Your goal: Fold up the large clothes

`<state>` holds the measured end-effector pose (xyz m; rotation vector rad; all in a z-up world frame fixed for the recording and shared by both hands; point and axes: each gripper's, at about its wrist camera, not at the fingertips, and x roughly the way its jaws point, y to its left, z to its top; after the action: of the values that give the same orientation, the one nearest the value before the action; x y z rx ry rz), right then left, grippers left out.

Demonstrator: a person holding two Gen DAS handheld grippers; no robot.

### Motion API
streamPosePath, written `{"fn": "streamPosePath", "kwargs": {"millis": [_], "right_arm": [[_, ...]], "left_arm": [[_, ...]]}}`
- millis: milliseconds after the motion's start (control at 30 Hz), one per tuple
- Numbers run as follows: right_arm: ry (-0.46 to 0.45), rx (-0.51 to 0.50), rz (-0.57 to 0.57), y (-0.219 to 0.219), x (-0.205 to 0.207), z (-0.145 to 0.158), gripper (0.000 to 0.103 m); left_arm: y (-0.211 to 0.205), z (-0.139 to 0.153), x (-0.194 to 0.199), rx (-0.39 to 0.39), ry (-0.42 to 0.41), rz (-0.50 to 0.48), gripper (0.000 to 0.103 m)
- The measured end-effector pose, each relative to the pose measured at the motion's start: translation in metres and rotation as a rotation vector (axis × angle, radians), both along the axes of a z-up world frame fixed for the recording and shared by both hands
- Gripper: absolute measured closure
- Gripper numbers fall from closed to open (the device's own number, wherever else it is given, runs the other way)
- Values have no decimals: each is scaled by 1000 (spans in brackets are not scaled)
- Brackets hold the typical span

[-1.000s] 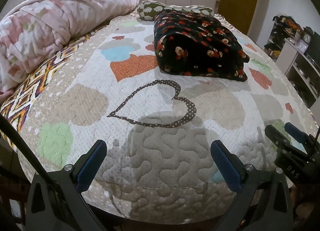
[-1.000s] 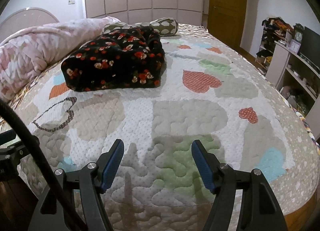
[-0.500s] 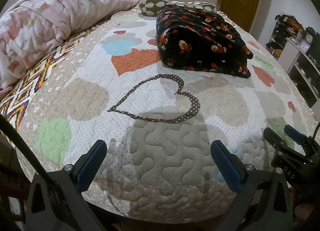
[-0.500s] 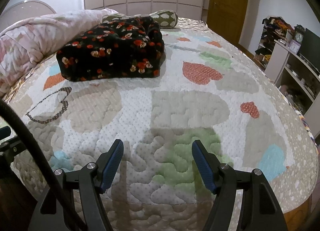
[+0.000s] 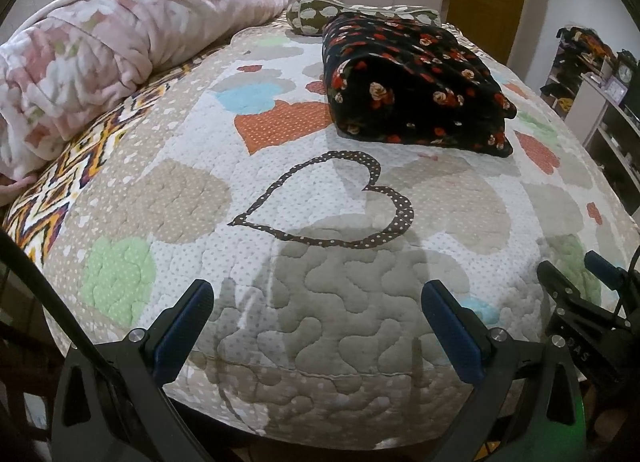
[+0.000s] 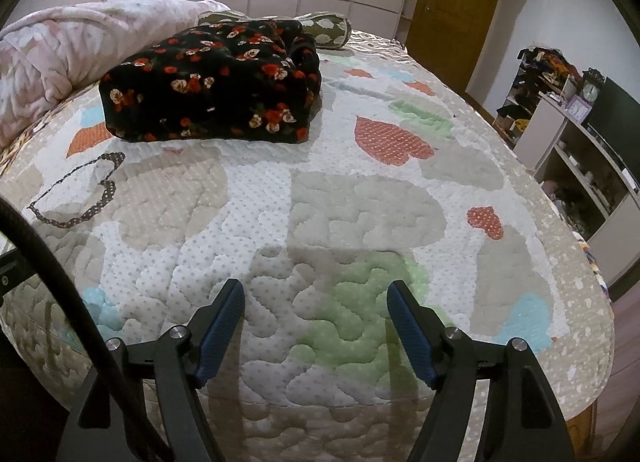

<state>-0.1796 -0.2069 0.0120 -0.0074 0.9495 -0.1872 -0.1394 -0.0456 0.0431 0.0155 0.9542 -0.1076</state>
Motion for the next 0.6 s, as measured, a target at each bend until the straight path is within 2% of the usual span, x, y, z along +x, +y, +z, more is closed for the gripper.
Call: {"fn": "streamPosePath", "kwargs": {"millis": [600], "right_arm": [[16,-10,-4,0,3,-1,23]], "left_arm": [[-6,-2,-1,12,1,-14,0]]}}
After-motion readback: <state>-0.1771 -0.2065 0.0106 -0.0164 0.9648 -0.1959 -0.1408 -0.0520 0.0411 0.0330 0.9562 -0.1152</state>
